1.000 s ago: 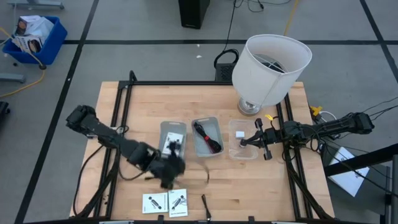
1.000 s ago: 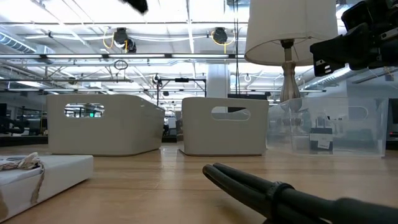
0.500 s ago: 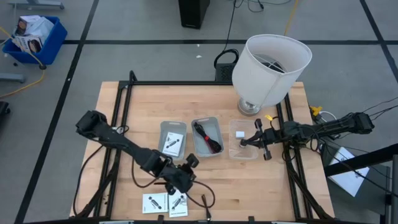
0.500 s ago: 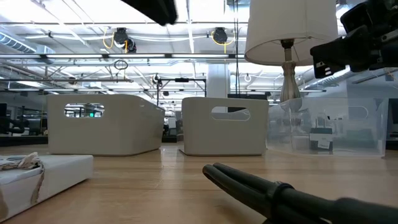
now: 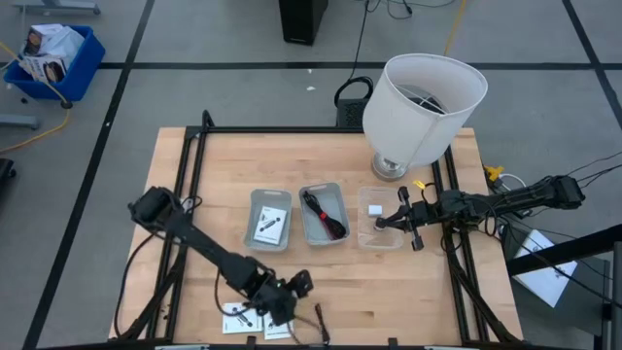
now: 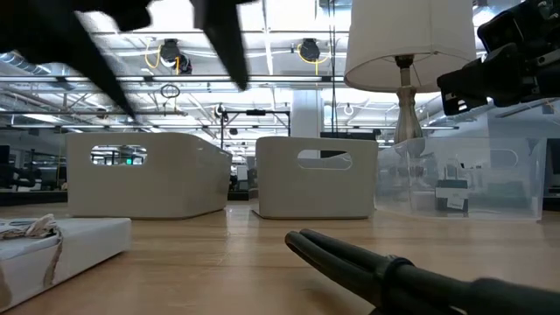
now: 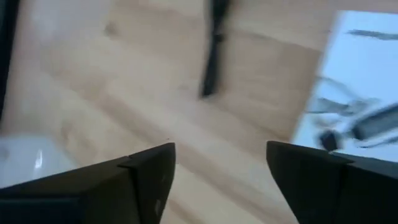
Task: Pick and place items into bin
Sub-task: Put the right card reader box into the left gray bin
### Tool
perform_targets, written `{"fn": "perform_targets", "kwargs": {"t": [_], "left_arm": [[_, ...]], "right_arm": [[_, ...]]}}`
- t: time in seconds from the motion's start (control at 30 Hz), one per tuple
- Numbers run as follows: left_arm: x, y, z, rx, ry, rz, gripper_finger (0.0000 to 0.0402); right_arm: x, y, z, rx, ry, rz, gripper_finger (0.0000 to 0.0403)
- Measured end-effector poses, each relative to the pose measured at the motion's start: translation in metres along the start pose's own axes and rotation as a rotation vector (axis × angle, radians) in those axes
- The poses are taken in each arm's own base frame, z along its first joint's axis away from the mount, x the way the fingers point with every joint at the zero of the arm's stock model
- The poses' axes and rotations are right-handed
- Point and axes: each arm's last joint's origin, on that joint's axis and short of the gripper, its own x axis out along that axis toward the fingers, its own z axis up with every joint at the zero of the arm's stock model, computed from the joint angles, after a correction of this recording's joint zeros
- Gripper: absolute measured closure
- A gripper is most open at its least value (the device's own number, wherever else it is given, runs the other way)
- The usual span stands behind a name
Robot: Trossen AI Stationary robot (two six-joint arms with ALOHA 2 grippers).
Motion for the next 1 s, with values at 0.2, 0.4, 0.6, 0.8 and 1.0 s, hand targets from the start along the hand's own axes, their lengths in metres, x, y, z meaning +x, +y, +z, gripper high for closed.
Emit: {"fn": "perform_targets", "kwargs": {"t": [0.2,0.4,0.6,0.8,1.0], "left_arm": [[-0.004,-0.010,0.020,-0.025,-0.069,-0.023,0.0131],[0.004,-0.018,0.024,-0.012,-0.087,-0.059,0.0131],[0.034,-0.029,0.017,0.132,-0.042,-0.145,0.0131],[0.041,-0.018,0.019,0.202,-0.020,-0.156,0.0131],[0.045,-0.009,0.001,0.048,0.059,-0.170,0.0131]], "right_arm": [[0.000,0.000,0.000,0.000,0.004,-0.017,0.0401],[0.000,-0.002,-0.001,-0.002,0.006,-0.056,0.0401],[0.000,-0.002,0.000,0.001,-0.004,-0.055,0.0401],[0.000,-0.001,0.001,0.007,-0.009,-0.050,0.0401],[0.000,-0.001,0.001,0.004,-0.009,-0.049,0.0401]]}}
